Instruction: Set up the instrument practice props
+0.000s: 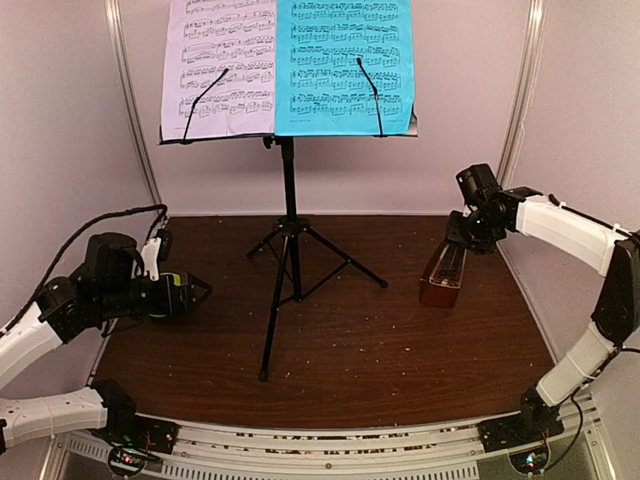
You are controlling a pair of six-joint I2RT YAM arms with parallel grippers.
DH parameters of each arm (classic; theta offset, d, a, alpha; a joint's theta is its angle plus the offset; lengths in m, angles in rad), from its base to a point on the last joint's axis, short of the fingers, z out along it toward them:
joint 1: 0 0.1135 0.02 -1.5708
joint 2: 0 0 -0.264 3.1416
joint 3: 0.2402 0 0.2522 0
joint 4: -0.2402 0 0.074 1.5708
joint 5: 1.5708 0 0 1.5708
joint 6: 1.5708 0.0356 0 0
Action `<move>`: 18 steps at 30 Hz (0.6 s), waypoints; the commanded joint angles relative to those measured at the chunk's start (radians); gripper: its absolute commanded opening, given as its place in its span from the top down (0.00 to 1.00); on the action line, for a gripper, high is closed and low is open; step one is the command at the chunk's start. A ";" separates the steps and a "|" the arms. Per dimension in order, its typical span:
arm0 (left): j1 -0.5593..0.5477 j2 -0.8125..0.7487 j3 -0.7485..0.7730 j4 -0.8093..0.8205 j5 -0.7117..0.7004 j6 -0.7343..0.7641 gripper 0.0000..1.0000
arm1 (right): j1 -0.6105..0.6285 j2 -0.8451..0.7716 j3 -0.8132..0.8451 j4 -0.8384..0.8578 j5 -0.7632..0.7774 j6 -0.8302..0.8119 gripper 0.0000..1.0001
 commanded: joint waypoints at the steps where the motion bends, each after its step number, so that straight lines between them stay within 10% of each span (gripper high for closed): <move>1: -0.075 -0.037 -0.072 0.201 -0.026 0.040 0.12 | 0.007 -0.124 -0.067 0.059 -0.189 -0.051 0.70; 18: -0.584 0.337 0.052 0.356 -0.211 0.352 0.17 | 0.014 -0.356 -0.375 0.318 -0.900 -0.155 0.78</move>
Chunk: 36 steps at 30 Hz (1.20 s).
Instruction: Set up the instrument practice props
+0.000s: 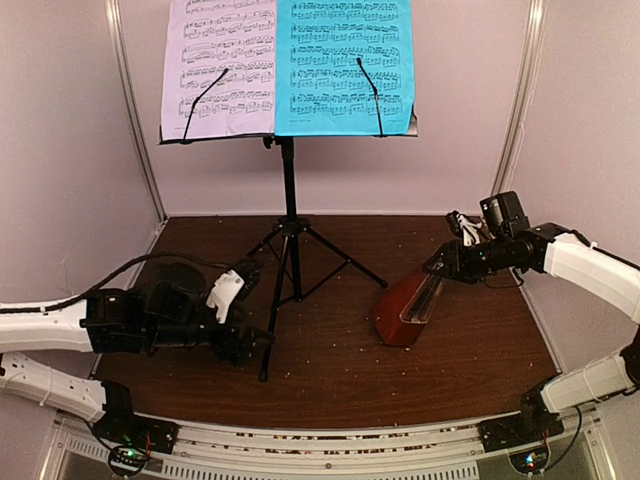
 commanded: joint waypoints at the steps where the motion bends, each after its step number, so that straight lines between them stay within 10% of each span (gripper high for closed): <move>1: -0.083 0.104 0.071 0.119 -0.043 0.106 0.17 | 0.013 -0.068 -0.054 0.197 -0.291 0.004 0.80; 14: -0.180 0.344 0.161 0.230 0.029 0.183 0.14 | 0.207 -0.046 -0.065 0.194 -0.430 -0.142 0.98; 36: -0.191 0.548 0.067 0.509 0.062 0.146 0.13 | 0.268 0.089 -0.016 0.281 -0.390 -0.130 1.00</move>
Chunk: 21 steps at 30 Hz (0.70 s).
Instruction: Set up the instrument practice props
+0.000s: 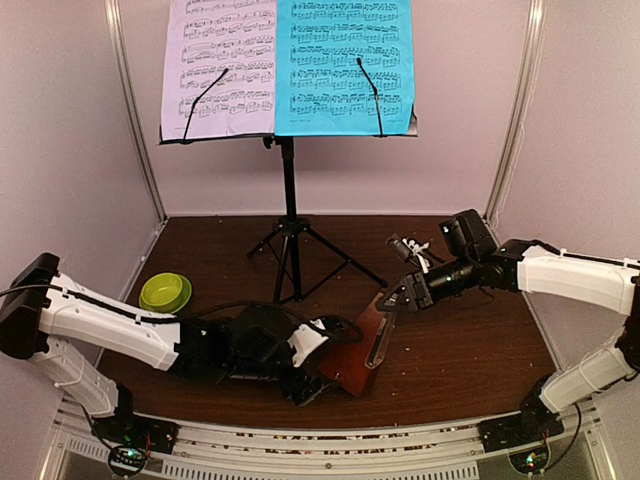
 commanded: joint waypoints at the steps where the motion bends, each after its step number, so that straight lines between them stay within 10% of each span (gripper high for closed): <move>1: -0.006 0.053 -0.005 0.127 0.016 -0.026 0.13 | 0.013 -0.002 0.046 0.080 -0.057 0.020 1.00; 21: -0.006 0.093 -0.084 0.226 0.039 -0.083 0.26 | 0.052 -0.014 0.063 0.044 -0.049 0.009 1.00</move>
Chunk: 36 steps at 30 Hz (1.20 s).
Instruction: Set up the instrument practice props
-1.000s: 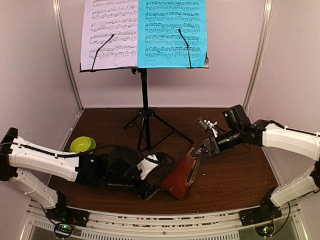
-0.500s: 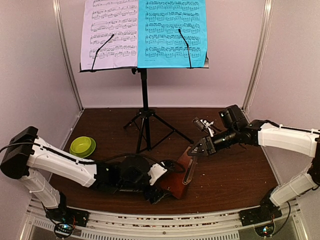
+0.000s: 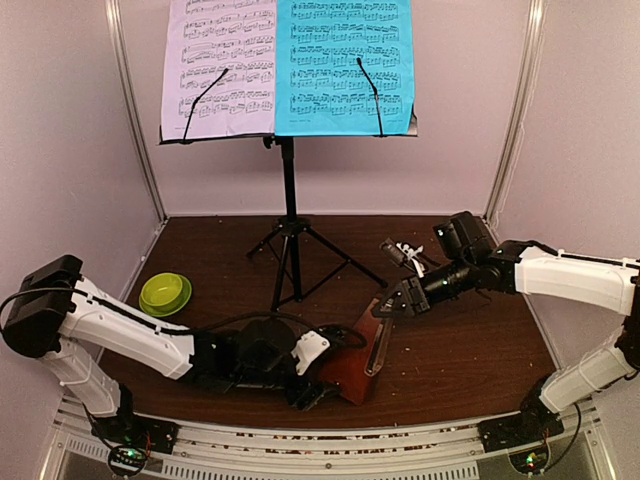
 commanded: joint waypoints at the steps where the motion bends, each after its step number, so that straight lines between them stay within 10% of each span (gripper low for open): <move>1: -0.006 0.002 -0.019 0.057 -0.002 -0.016 0.27 | 0.012 -0.022 0.056 0.056 -0.048 0.011 1.00; 21: -0.006 0.010 -0.009 0.037 -0.004 0.002 0.39 | 0.013 -0.008 0.062 0.044 -0.042 -0.006 1.00; 28: -0.008 0.024 0.026 0.007 0.019 0.043 0.23 | 0.014 0.001 0.070 0.047 -0.035 -0.001 1.00; 36: -0.009 0.045 0.046 -0.007 0.005 0.031 0.28 | 0.014 0.000 0.070 0.049 -0.031 0.004 1.00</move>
